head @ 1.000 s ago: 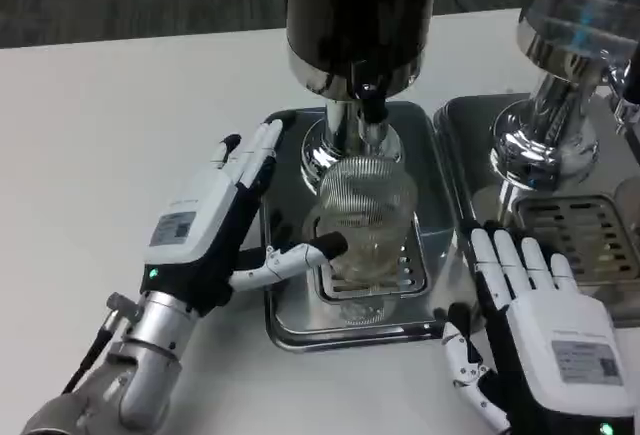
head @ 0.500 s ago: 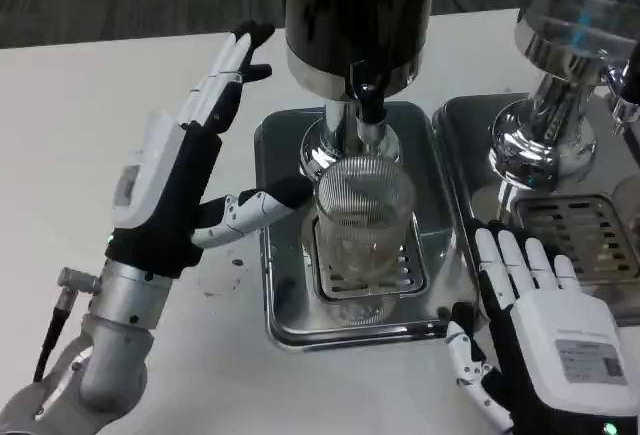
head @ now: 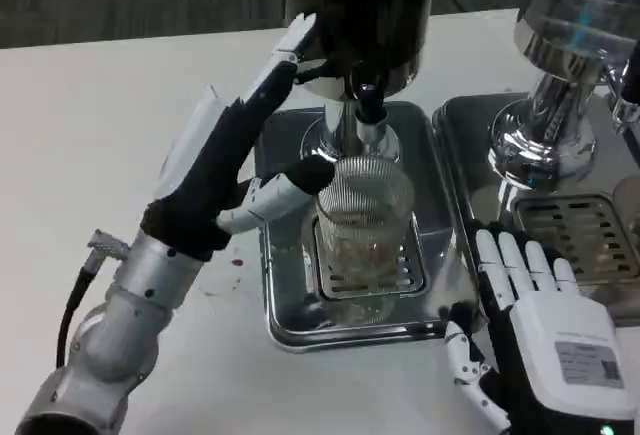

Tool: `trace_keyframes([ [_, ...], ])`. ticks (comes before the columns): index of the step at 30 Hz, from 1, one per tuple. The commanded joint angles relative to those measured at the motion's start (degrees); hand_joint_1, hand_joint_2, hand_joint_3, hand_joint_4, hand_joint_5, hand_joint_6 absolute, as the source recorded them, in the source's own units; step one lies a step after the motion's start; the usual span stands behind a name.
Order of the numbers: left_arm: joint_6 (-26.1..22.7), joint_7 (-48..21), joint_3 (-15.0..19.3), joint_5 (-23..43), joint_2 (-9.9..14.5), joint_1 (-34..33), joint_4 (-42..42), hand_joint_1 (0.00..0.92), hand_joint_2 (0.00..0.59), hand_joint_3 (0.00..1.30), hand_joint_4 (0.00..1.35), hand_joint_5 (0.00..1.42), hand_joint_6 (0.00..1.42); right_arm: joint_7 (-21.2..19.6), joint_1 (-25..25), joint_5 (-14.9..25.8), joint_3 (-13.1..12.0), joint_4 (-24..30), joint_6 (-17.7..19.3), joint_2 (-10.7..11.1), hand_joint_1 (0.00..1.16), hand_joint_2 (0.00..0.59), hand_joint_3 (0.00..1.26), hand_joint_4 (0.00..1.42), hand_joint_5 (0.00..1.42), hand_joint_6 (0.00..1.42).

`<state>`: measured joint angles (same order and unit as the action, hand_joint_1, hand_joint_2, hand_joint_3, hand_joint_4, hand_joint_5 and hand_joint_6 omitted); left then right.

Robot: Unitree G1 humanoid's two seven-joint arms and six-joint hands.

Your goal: Grasp the cup under the faucet to collect the drink, then remove the cup.

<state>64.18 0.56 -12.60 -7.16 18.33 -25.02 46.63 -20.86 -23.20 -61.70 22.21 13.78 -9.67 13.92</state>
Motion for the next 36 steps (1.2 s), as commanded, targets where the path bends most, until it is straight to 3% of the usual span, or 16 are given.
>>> trace_keyframes([
  [1, -0.7, -8.3, -0.2, 3.0, -1.5, -2.8, 1.8, 0.0, 0.087, 0.0, 0.0, 0.11, 0.11, -1.0, -0.6, 0.2, -0.2, -0.5, -0.5, -0.7, 0.0, 0.527, 0.0, 0.0, 0.0, 0.0],
  [7, -0.5, -14.4, 1.2, 4.8, -3.1, -3.8, 2.9, 0.0, 0.092, 0.0, 0.0, 0.14, 0.1, -1.2, -0.5, 0.3, -0.2, -1.0, -0.6, -1.2, 0.0, 0.527, 0.0, 0.0, 0.0, 0.0],
  [11, 1.0, -14.7, 2.4, 3.5, -3.2, -3.1, 2.4, 0.0, 0.105, 0.08, 0.0, 0.26, 0.21, -0.9, 0.3, 0.7, -0.3, -1.5, -0.4, -1.1, 0.0, 0.527, 0.0, 0.0, 0.0, 0.0],
  [17, 2.3, -13.7, 3.8, 0.2, -2.4, -2.7, 1.7, 0.0, 0.11, 0.13, 0.04, 0.3, 0.22, -1.1, 0.5, 1.4, -0.7, -2.1, -0.2, -1.0, 0.0, 0.527, 0.0, 0.0, 0.0, 0.0],
  [24, 4.5, -8.8, 4.9, -8.9, -0.2, -3.0, 0.2, 0.0, 0.119, 0.22, 0.09, 0.35, 0.25, -1.0, 0.8, 1.7, -0.8, -2.4, 0.0, -1.0, 0.0, 0.527, 0.0, 0.0, 0.0, 0.0],
  [36, 5.0, 3.2, 3.4, -23.8, 3.9, -3.3, -3.5, 0.0, 0.12, 0.25, 0.11, 0.36, 0.26, -1.0, 1.1, 2.1, -0.8, -2.6, 0.0, -1.1, 0.0, 0.527, 0.0, 0.0, 0.0, 0.0],
])
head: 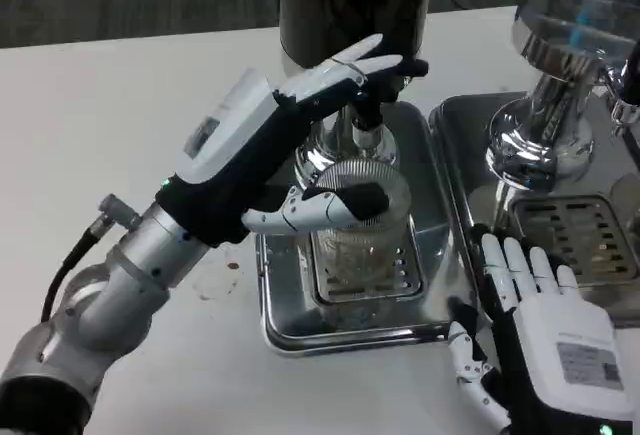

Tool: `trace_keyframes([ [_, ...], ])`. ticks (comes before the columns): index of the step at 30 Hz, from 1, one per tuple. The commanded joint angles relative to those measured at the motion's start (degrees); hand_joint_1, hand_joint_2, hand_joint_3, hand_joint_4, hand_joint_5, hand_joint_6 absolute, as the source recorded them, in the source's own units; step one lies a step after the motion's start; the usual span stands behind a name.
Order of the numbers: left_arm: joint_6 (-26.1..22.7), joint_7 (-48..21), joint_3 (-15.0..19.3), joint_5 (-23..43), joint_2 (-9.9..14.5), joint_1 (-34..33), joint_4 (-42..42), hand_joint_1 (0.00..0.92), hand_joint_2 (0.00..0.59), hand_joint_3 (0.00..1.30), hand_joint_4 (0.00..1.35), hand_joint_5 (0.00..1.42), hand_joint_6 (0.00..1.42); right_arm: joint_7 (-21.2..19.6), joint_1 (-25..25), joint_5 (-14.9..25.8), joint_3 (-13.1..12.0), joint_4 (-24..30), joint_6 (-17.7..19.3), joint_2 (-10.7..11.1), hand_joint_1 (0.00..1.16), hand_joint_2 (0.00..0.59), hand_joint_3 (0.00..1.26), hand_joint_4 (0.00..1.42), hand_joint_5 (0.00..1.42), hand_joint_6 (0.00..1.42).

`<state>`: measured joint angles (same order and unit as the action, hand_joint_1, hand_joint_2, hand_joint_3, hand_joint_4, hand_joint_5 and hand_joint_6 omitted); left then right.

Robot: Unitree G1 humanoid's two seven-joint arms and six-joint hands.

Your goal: Grasp the cup under the faucet to collect the drink, then remove the cup.

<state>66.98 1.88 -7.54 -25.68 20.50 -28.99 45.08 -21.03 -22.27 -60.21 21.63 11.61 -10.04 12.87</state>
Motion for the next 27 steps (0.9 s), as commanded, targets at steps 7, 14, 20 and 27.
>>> trace_keyframes([
  [7, 1.7, 8.8, -3.0, -12.3, 3.6, 1.4, -5.1, 0.0, 0.128, 0.26, 0.11, 0.37, 0.25, -0.8, 0.3, 0.7, -0.2, -0.5, 0.4, 0.0, 0.0, 0.527, 0.0, 0.0, 0.0, 0.0],
  [14, 0.0, 14.5, -5.1, -17.0, 5.3, 1.7, -7.1, 0.0, 0.131, 0.27, 0.11, 0.37, 0.26, -0.7, 0.2, 2.0, -0.7, -0.6, 0.2, -0.4, 0.0, 0.527, 0.0, 0.0, 0.0, 0.0],
  [20, -0.8, 17.4, -6.8, -18.7, 6.4, 1.7, -7.7, 0.0, 0.137, 0.27, 0.11, 0.37, 0.26, -0.7, -0.1, 6.1, -2.3, 0.4, 1.2, -1.2, 0.0, 0.527, 0.0, 0.0, 0.0, 0.0],
  [27, -1.6, 19.6, -8.5, -19.5, 7.4, 2.0, -8.7, 0.0, 0.149, 0.28, 0.11, 0.37, 0.25, 3.2, 1.2, 19.1, -7.0, 1.3, 5.5, -1.5, 0.12, 0.469, 0.0, 0.0, 0.0, 0.0],
])
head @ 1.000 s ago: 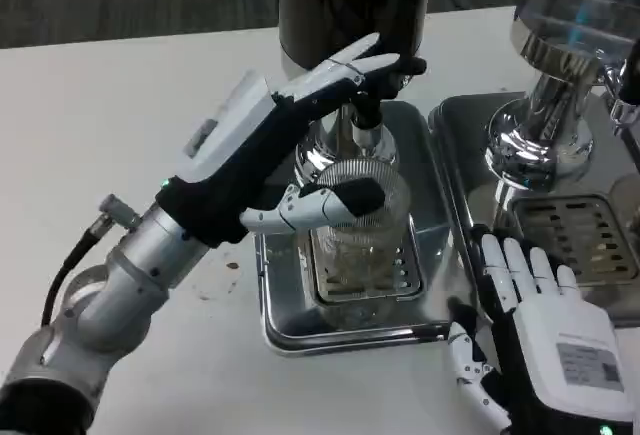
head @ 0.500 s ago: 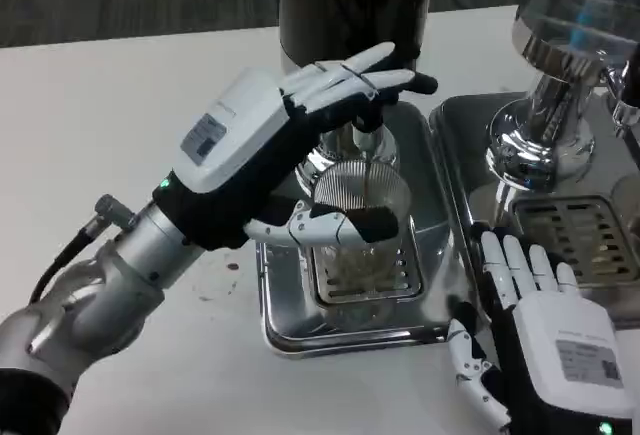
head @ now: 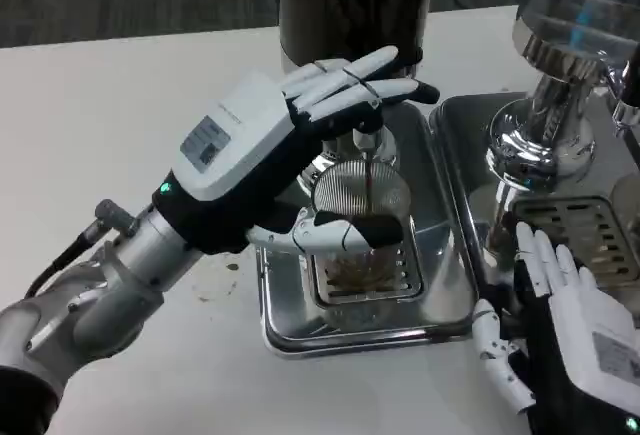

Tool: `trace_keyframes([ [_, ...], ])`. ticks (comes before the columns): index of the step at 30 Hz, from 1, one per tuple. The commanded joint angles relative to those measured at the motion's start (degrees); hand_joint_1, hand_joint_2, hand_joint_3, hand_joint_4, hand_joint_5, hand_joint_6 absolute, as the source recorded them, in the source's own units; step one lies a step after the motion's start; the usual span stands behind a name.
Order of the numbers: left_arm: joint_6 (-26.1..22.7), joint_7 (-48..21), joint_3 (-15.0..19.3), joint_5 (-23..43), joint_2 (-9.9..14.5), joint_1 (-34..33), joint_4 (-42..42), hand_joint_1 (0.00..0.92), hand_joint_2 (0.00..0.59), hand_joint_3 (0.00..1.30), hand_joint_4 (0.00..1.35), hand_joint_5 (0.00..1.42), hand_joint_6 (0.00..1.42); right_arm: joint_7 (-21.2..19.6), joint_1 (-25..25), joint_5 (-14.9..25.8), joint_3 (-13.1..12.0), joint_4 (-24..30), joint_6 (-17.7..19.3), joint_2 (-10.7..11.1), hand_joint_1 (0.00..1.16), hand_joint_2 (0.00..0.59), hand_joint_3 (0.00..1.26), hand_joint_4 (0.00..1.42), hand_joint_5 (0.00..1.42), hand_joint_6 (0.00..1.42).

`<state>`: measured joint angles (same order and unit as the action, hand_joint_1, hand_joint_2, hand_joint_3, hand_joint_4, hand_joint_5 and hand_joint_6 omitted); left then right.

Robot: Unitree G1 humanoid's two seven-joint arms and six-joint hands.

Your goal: Grasp the cup under the faucet to collect the drink, then remove the cup.

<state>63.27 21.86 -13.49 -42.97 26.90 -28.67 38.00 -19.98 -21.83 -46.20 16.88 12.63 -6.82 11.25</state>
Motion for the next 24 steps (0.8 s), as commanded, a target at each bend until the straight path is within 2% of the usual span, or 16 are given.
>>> trace_keyframes([
  [1, 1.9, -0.1, -2.8, -2.4, 1.1, 1.8, -1.8, 0.0, 0.149, 0.28, 0.11, 0.37, 0.25, 3.0, 1.4, 6.9, -2.9, -0.1, 2.9, 0.2, 0.15, 0.447, 0.0, 0.0, 0.0, 0.0],
  [2, 1.8, 0.1, -3.1, -2.4, 1.2, 1.9, -1.9, 0.0, 0.15, 0.28, 0.11, 0.37, 0.25, 3.5, 2.2, 7.7, -3.3, -0.4, 3.1, 0.3, 0.18, 0.418, 0.0, 0.0, 0.0, 0.0],
  [4, 1.5, 0.4, -3.5, -2.3, 1.3, 2.0, -2.2, 0.0, 0.15, 0.28, 0.11, 0.37, 0.25, 5.2, 4.2, 8.5, -3.6, -1.1, 2.9, 0.6, 0.24, 0.406, 0.0, 0.0, 0.0, 0.0],
  [5, 1.4, 0.5, -3.7, -2.2, 1.4, 2.0, -2.3, 0.0, 0.15, 0.28, 0.11, 0.37, 0.24, 6.2, 5.2, 9.1, -3.7, -1.5, 3.0, 0.7, 0.26, 0.373, 0.0, 0.0, 0.0, 0.0],
  [11, 0.4, 1.3, -4.4, -2.4, 1.7, 2.1, -3.0, 0.0, 0.155, 0.28, 0.11, 0.38, 0.24, 8.5, 8.3, 10.3, -4.0, -3.1, 2.8, 1.1, 0.32, 0.28, 0.0, 0.0, 0.0, 0.0],
  [14, -0.2, 1.8, -4.7, -2.3, 1.9, 2.3, -3.2, 0.072, 0.161, 0.28, 0.11, 0.38, 0.24, 9.7, 10.8, 10.4, -4.0, -4.9, 1.9, 0.7, 0.34, 0.256, 0.0, 0.0, 0.0, 0.0],
  [17, -0.6, 2.1, -4.9, -2.2, 2.1, 2.2, -3.2, 0.08, 0.162, 0.28, 0.11, 0.38, 0.24, 10.9, 12.7, 10.1, -3.5, -6.1, 1.4, 0.7, 0.35, 0.247, 0.0, 0.0, 0.0, 0.0],
  [19, -0.8, 2.3, -5.0, -2.2, 2.2, 2.2, -3.4, 0.082, 0.163, 0.28, 0.11, 0.38, 0.24, 12.2, 14.0, 11.6, -3.6, -7.0, 1.2, 0.1, 0.36, 0.223, 0.0, 0.0, 0.0, 0.0],
  [24, -1.3, 2.7, -5.1, -2.4, 2.7, 2.3, -3.8, 0.134, 0.167, 0.28, 0.11, 0.38, 0.24, 13.7, 17.0, 12.1, -3.4, -8.4, -1.1, -0.6, 0.36, 0.218, 0.0, 0.0, 0.0, 0.0],
])
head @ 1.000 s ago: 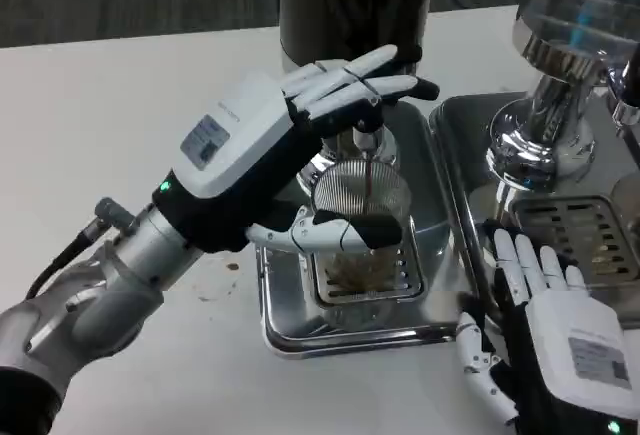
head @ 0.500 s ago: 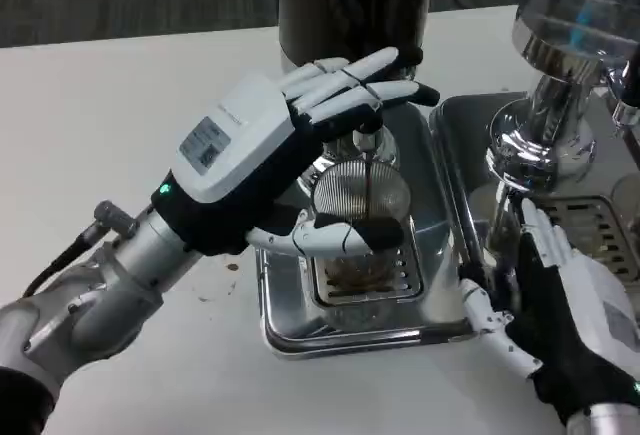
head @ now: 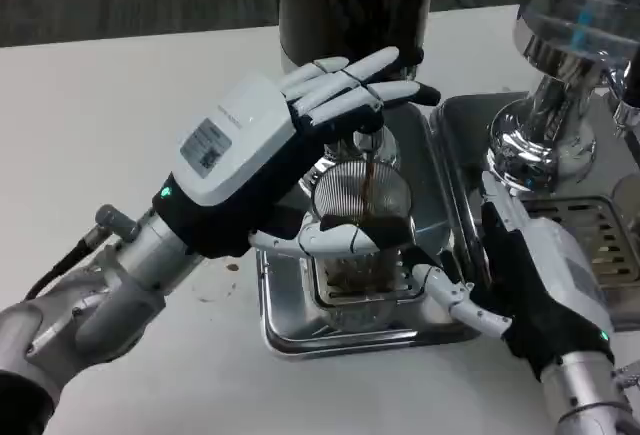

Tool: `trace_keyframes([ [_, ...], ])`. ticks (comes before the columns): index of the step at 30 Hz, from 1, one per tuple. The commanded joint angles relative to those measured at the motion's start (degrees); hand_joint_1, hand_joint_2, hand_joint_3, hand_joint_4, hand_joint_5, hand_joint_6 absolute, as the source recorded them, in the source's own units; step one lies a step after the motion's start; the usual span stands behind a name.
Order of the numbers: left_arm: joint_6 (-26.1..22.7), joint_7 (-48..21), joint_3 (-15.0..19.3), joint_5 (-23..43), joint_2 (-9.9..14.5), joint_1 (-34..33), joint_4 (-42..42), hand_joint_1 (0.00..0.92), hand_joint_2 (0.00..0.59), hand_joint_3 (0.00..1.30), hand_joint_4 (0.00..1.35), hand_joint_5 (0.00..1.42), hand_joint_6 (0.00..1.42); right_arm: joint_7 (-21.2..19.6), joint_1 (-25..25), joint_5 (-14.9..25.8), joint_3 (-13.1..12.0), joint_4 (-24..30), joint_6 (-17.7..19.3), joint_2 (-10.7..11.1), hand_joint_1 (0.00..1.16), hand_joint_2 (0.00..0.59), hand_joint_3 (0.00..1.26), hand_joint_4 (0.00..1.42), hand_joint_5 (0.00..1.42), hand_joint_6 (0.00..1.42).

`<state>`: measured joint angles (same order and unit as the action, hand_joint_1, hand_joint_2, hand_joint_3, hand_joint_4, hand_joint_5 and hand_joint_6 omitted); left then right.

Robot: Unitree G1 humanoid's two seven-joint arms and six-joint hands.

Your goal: Grasp the cup under the faucet to collect the drink, then remove the cup.

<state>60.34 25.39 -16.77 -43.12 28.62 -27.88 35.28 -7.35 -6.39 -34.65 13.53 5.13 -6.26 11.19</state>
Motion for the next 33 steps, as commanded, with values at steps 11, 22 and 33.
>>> trace_keyframes([
  [11, 0.6, -0.6, -1.4, -1.9, 1.7, 2.1, -1.7, 0.156, 0.165, 0.28, 0.11, 0.38, 0.24, 2.0, 3.7, 2.8, 0.0, -3.0, -0.7, -0.6, 0.35, 0.216, 0.0, 0.0, 0.0, 0.0],
  [22, -0.4, -0.3, -1.1, -1.5, 2.7, 2.7, -1.7, 0.176, 0.168, 0.28, 0.11, 0.39, 0.24, 1.5, 6.2, 2.8, 0.1, -5.5, 0.0, -0.4, 0.36, 0.218, 0.0, 0.0, 0.0, 0.0],
  [33, -0.8, -0.6, -1.0, -1.2, 2.9, 3.2, -2.5, 0.177, 0.168, 0.28, 0.11, 0.39, 0.24, 1.5, 7.8, 3.4, -0.2, -7.1, -0.5, -1.3, 0.36, 0.219, 0.0, 0.0, 0.0, 0.0],
])
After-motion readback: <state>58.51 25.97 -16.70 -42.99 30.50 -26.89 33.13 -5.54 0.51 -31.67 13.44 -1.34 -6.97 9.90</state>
